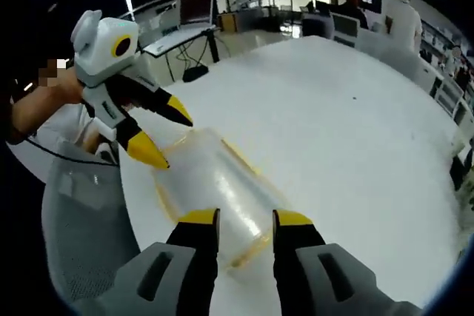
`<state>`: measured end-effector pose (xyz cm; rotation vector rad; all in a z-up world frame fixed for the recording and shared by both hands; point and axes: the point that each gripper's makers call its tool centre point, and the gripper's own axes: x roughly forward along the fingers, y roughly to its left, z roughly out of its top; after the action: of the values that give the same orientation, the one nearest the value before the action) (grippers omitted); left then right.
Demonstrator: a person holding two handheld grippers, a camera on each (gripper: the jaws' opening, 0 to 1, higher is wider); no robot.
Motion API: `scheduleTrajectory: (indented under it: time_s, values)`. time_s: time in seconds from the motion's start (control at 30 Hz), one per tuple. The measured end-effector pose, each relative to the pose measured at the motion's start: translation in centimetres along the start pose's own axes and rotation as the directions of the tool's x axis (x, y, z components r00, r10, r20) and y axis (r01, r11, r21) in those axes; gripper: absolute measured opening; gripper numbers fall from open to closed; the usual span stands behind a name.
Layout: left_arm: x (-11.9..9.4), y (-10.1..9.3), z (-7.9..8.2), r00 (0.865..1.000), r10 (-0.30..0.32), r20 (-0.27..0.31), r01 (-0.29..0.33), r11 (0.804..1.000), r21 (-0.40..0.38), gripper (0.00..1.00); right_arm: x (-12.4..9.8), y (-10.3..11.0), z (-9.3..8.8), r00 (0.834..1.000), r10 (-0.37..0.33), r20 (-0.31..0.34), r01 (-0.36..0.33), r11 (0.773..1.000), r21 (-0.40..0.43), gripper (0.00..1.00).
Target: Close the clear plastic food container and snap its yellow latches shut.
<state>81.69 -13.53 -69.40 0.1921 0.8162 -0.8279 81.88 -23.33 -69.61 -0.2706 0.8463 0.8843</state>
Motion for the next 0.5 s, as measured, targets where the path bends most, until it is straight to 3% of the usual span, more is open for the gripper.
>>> scheduleTrajectory:
  time_s: [0.5]
  values:
    - [1.8, -2.3, 0.7, 0.997, -0.067, -0.03, 0.07, 0.991, 0.118, 0.3, 1.9, 1.5, 2.2, 0.995, 0.101, 0.02, -0.099, 0.992, -0.079, 0.17]
